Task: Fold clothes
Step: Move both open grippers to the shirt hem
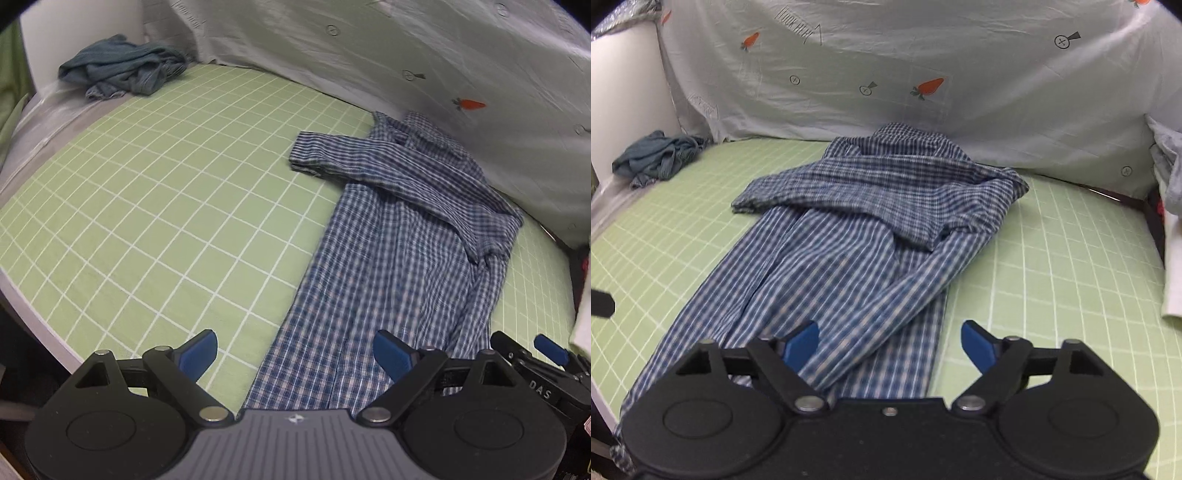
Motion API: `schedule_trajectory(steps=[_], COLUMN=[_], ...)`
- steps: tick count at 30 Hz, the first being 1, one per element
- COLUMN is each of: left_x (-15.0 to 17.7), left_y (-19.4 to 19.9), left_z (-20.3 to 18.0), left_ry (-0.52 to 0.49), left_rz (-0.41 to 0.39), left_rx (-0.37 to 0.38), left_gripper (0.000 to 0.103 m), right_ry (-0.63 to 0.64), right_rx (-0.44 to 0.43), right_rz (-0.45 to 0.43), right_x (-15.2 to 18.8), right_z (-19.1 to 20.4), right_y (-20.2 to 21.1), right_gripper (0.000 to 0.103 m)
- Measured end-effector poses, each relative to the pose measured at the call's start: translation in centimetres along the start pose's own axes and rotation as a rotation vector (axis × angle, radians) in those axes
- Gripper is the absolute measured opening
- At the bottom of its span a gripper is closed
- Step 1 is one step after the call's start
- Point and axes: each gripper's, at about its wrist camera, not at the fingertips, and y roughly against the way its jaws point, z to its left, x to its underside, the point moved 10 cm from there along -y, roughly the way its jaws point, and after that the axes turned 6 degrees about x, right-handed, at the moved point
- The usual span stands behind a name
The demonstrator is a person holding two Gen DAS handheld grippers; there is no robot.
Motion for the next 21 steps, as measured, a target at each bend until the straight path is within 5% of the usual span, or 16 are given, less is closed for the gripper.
schedule_trajectory(steps=[1, 13, 21], left_x=[-0.5, -12.5, -18.1], left_y=[-0.2, -9.2, -19.0], left_z=[0.1, 0.4, -0.4], left_ry=[0.007, 0.004, -0.015], left_rz=[0.0, 0.022, 0.112], left_rx=[-0.008, -0.055, -0.029], left_gripper=[0.092, 0.092, 0.092], right_ry=[-0.007, -0.08, -0.181], right_rx=[-0.016, 0.049, 0.211], right_rz=[-0.007, -0.046, 0.052], right_x=[-0.5, -9.5, -13.3], right_z=[-0.1, -1.6, -6.4], right_y=[-0.5, -10.0, -17.8], right_gripper=[0.103, 0.103, 0.102])
